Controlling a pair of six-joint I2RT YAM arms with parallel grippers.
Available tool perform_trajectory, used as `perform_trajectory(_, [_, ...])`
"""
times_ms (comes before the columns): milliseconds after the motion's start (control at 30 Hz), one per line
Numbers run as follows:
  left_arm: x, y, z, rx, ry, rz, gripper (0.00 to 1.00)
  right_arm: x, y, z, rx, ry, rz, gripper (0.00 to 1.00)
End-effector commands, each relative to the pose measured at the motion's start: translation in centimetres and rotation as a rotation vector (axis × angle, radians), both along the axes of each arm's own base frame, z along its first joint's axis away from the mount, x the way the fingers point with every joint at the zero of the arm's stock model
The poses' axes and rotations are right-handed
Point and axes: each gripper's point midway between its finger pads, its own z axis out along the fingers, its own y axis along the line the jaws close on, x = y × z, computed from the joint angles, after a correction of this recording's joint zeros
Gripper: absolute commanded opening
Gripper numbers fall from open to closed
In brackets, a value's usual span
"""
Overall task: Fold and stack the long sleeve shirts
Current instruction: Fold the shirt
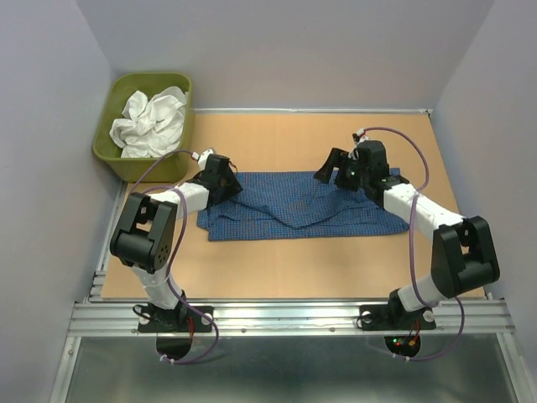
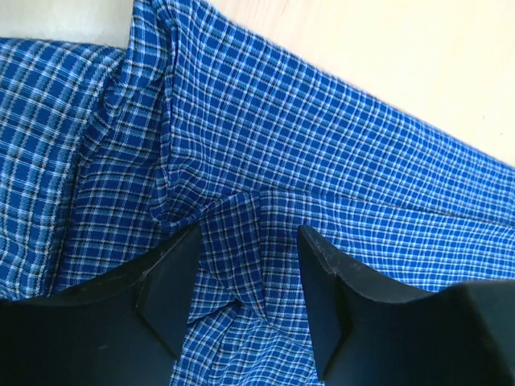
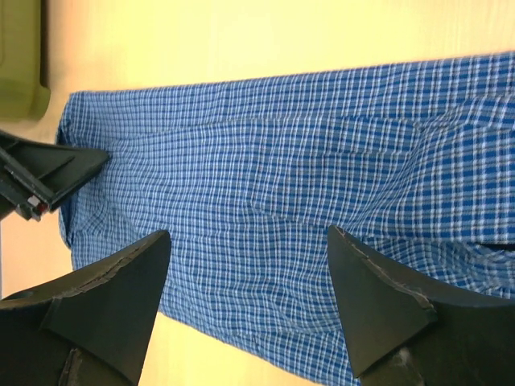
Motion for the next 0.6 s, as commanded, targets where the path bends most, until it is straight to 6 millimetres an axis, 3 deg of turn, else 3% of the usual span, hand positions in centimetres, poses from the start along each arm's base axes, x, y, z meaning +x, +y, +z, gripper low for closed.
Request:
perform_trajectory(0, [0.6,0.4,0.5,-0.014,-0.037,0.041,0.63,3.9,0.2,2.9,0.019,-0.113,-0.056,0.83])
perform_trajectory(33, [0.5,0.5,0.5,-0.015,-0.036,0.043,0.63,4.3,0.1,3.4,0.022,-0.127,-0.07,0.83])
perform_trajectory(133, [0.4,0.9,0.4,-0.01,-0.035,0.055,0.63,5.9,0.0,2.4,0.055,-0.101,-0.098,0.84])
perform_trajectory(267, [0.1,1.4,0.0,-0.009,-0.024,0.073,0.63,7.0,-1.7,-1.6,0.114,-0.026,-0.183,0.84])
perform_trajectory(367, [-0.3,1.9,-0.5,-0.017,-0.01,0.096,0.63,6.9,-5.5,-4.6,0.171,0.022,-0.271,0.83])
perform_trajectory(433, [-0.7,2.3,-0.8,-0.019,0.001,0.104,0.63,6.3,-6.9,-5.5,0.227,0.032,-0.29,0.83])
perform_trajectory(467, [-0.7,2.5,-0.9,-0.028,0.006,0.11,0.63,5.1,-7.9,-7.2,0.235,0.072,-0.314,0.83])
perform_trajectory(567, [-0.7,2.5,-0.9,-0.056,0.009,0.107,0.63,4.5,-10.7,-8.5,0.248,0.092,-0.345,0.83])
